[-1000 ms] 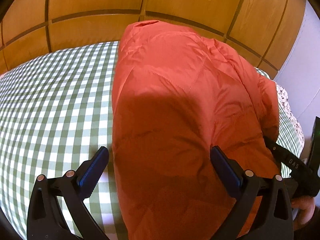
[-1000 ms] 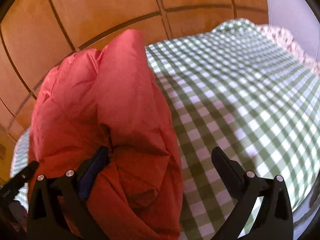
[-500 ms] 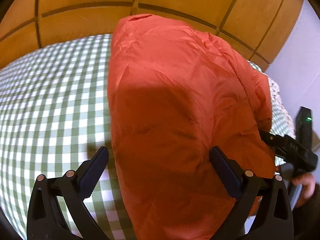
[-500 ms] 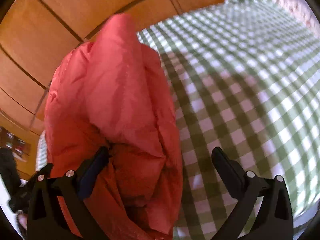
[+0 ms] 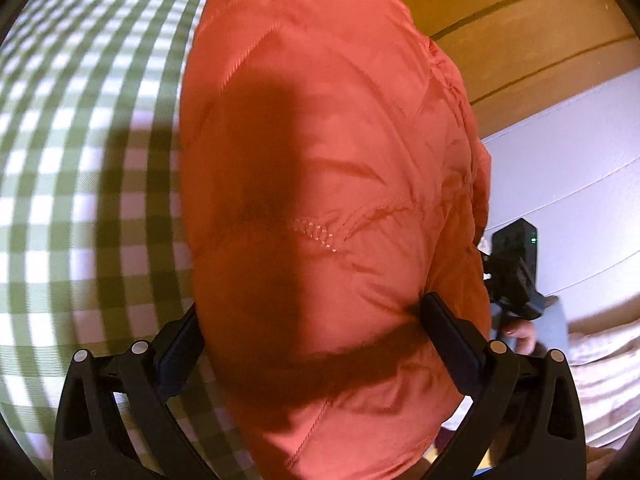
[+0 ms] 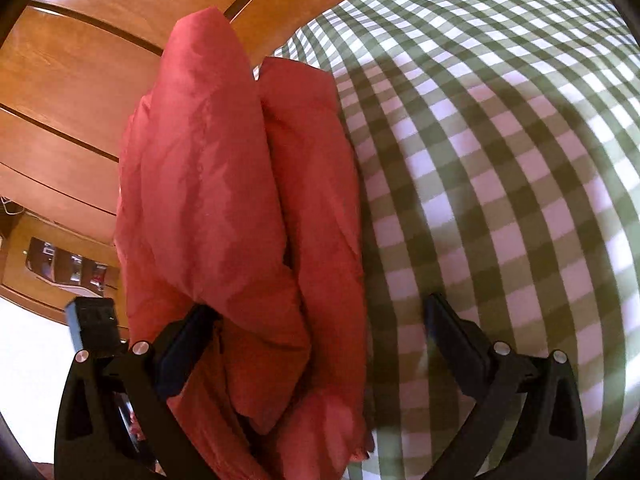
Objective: Fold small clothes
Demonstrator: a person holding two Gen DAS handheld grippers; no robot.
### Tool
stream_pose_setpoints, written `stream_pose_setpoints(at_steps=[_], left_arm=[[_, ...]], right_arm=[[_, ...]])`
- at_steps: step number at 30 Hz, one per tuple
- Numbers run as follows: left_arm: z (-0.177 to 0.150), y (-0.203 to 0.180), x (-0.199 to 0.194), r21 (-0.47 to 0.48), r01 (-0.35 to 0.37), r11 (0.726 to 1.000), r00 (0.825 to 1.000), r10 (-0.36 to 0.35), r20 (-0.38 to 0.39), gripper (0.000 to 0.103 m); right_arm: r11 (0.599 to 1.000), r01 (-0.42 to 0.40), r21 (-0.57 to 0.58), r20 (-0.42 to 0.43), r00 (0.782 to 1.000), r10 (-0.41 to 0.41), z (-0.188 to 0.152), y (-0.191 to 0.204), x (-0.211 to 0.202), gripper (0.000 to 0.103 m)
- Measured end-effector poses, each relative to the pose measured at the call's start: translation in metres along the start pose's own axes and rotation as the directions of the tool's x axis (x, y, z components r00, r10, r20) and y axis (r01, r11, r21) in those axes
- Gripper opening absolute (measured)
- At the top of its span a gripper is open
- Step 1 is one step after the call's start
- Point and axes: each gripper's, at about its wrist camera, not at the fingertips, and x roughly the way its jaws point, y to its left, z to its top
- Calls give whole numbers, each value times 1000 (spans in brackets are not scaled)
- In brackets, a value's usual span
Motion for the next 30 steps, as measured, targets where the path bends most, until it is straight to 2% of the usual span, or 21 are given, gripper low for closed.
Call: stream_pose_setpoints(at_steps=[4,10,13,15,16,17,20,26,30], left_arm=[[-6,5,2,-13,52,999,999,-52,-10,100],[0,3,8,22,57,998,998,-56,-38,100],[2,-5,15,51,24,998,999,-23,-29,100],[-2,-17,15,107,-12,994,1000,13,-14,100],[-6,-26,15,155,-41,987,999,41,-1,99],[-8,-31,13,181,-61,982,998,60,11,96],[-12,-40,5,209,-96,973,995,87,50,86],[-22,-64,-11,299,-178,938,980,139,145,75],[-29,-70,-31,343,-220,913,965,153,212,73]], right_arm=[[1000,-27,-6,7,1000,27,15,3,9,101],[996,-93,-11,-15,996,92,22,-1,15,101],[995,-97,-21,-1,995,97,26,2,23,101],[994,-105,-37,13,994,105,27,10,29,101],[993,-106,-46,21,994,107,27,13,30,99],[991,-120,-57,32,992,122,27,16,31,91],[990,-119,-71,70,990,124,24,22,28,80],[989,-72,-129,146,985,91,15,39,24,70],[987,-99,-131,177,977,121,12,41,27,67]])
